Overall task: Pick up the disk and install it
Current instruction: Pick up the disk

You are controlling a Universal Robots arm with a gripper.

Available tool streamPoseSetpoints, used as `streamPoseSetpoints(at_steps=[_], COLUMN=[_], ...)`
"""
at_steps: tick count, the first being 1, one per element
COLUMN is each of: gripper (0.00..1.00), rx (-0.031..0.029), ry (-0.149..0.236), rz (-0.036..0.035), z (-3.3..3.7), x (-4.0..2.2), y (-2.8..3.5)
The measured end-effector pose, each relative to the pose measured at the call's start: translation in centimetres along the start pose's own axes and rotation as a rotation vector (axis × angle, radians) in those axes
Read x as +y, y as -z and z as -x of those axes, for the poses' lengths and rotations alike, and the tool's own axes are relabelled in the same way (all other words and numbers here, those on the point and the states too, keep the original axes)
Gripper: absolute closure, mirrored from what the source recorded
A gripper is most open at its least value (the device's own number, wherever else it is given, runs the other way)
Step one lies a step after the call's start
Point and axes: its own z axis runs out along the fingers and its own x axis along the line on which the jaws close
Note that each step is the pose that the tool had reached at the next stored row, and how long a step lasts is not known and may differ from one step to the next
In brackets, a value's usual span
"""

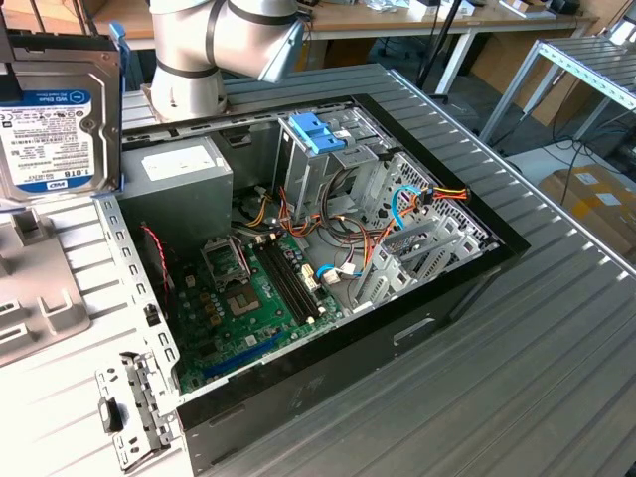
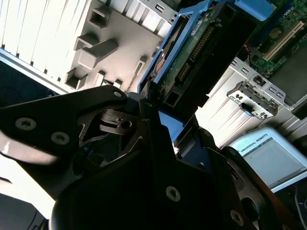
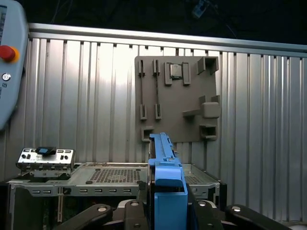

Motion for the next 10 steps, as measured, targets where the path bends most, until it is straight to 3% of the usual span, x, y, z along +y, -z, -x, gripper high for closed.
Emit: streamPoseSetpoints(at_steps=[10], gripper=[0.63], rx=[-0.0001], ry=[0.0], rz=[-0.0001], z=[-0.77], x=[-0.54], y=[0.09])
